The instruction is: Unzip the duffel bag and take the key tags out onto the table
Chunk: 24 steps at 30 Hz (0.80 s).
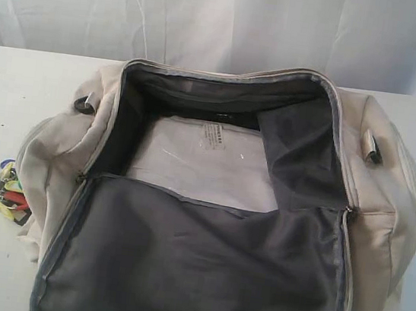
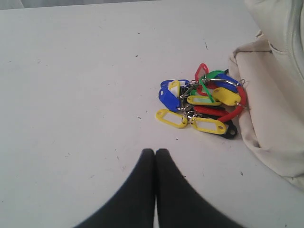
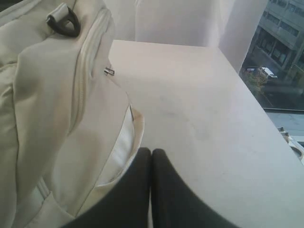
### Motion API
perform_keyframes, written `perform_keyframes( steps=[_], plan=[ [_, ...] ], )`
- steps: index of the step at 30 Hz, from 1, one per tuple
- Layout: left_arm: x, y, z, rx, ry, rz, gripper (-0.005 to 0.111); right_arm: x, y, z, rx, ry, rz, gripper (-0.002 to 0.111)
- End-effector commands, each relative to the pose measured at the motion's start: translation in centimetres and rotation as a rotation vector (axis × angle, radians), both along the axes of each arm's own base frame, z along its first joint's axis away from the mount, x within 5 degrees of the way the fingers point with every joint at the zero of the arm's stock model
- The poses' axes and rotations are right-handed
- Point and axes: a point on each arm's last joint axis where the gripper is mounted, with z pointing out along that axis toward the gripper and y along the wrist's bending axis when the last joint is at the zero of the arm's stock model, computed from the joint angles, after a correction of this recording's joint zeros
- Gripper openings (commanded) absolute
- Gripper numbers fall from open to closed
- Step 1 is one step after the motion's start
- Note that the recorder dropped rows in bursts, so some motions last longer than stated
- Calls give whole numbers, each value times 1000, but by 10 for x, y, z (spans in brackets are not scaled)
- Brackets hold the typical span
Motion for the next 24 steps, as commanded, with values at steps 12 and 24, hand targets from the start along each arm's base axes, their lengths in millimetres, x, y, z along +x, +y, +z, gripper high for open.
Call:
perform_keyframes(
  steps=[12,24],
  plan=[
    [0,0,-1,-11,-3,13,0,0,2,0,2,-11,35,0],
    [0,0,-1,-11,-3,2,0,0,2,0,2,-11,37,0]
  ],
)
